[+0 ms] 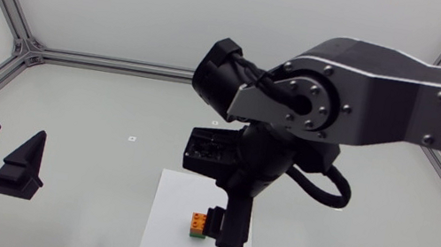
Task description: Pick up the orange 2x2 brick with the right arm and stack it on top of the green 2x2 brick in the center
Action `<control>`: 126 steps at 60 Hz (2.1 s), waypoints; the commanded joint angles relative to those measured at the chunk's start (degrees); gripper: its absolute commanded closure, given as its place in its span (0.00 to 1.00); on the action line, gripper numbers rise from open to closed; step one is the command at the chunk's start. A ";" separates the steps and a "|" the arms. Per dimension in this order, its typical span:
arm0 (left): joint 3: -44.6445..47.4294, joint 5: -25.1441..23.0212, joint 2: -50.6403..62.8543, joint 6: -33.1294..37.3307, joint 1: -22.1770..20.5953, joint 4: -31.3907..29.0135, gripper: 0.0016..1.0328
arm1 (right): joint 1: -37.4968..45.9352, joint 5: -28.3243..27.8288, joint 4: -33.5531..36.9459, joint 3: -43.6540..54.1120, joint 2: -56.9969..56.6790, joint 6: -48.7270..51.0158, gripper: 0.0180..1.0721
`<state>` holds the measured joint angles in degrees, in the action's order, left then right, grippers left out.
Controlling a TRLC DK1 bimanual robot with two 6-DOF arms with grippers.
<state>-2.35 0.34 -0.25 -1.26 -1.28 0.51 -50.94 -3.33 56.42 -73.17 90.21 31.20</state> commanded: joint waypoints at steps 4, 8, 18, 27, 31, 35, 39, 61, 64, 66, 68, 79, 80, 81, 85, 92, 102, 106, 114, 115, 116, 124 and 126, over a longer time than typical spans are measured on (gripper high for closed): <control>2.35 -0.25 -0.45 0.73 0.22 -0.87 0.04 | 1.98 -1.41 1.23 4.96 -7.69 -3.43 0.05; 2.35 -0.25 -0.45 0.73 0.22 -0.87 0.04 | 3.56 -1.41 1.06 6.98 -10.94 -4.66 0.05; 2.35 -0.25 -0.45 0.73 0.22 -0.87 0.04 | 9.72 -1.50 -0.35 13.93 -21.75 -6.68 0.05; 2.35 -0.25 -0.45 0.73 0.22 -0.78 0.04 | 15.43 -1.50 -0.44 18.50 -31.24 -8.17 0.05; 2.35 -0.25 -0.45 0.73 0.22 -0.78 0.04 | 17.54 -1.33 -1.14 20.87 -34.23 -8.96 0.05; 2.35 -0.25 -0.45 0.73 0.22 -0.87 0.04 | 19.03 -1.24 -2.11 23.24 -36.60 -9.23 0.05; 2.35 -0.25 -0.45 0.73 0.22 -0.87 0.04 | 20.53 -0.01 -4.57 26.50 -39.33 -10.46 0.05; 2.35 -0.25 -0.45 0.73 0.22 -0.87 0.04 | 33.97 1.22 -10.54 37.22 -56.64 -10.63 0.05; 2.35 -0.25 -0.45 0.73 0.22 -0.87 0.04 | 35.91 1.31 -11.95 38.80 -58.93 -10.28 0.05; 2.35 -0.25 -0.45 0.73 0.22 -0.87 0.04 | 37.23 1.31 -13.53 40.12 -60.60 -9.93 0.05; 2.35 -0.25 -0.45 0.73 0.22 -0.87 0.04 | 38.72 1.22 -14.94 41.17 -61.56 -9.49 0.05; 2.35 -0.25 -0.45 0.73 0.22 -0.78 0.04 | 47.86 0.70 -25.40 48.21 -66.84 -10.81 0.05; 2.35 -0.25 -0.45 0.73 0.22 -0.87 0.04 | 48.92 0.61 -27.42 49.44 -67.45 -11.16 0.05; 2.35 -0.25 -0.45 0.73 0.22 -0.87 0.04 | 49.28 0.63 -28.24 50.04 -67.79 -11.39 0.05; 2.35 -0.25 -0.45 0.73 0.22 -0.87 0.04 | 49.40 0.82 -30.28 51.72 -69.41 -12.83 0.05; 2.35 -0.25 -0.45 0.73 0.22 -0.87 0.04 | 49.61 1.17 -33.86 54.66 -72.26 -15.35 0.05; 2.35 -0.25 -0.45 0.73 0.22 -0.87 0.04 | 49.91 1.66 -38.96 58.84 -76.32 -18.93 0.05; 2.35 -0.25 -0.45 0.73 0.22 -0.87 0.04 | 50.03 1.85 -40.95 60.47 -77.90 -20.33 0.05; 2.35 -0.25 -0.45 0.73 0.22 -0.87 0.04 | 50.27 2.24 -45.00 63.80 -81.13 -23.17 0.05; 2.35 -0.25 -0.45 0.73 0.22 -0.87 0.04 | 50.30 2.29 -45.53 64.23 -81.54 -23.54 0.05; 2.35 -0.25 -0.45 0.73 0.22 -0.87 0.04 | 50.32 2.33 -45.97 64.59 -81.90 -23.85 0.05; 2.35 -0.25 -0.45 0.73 0.22 -0.78 0.04 | 50.57 2.73 -50.14 68.01 -85.22 -26.79 0.05; 2.35 -0.25 -0.45 0.73 0.22 -0.87 0.04 | 50.64 2.85 -51.34 69.00 -86.17 -27.63 0.05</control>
<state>-2.35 0.34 -0.25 -1.28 -1.28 0.51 -0.93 -1.13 7.14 -6.79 5.80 6.52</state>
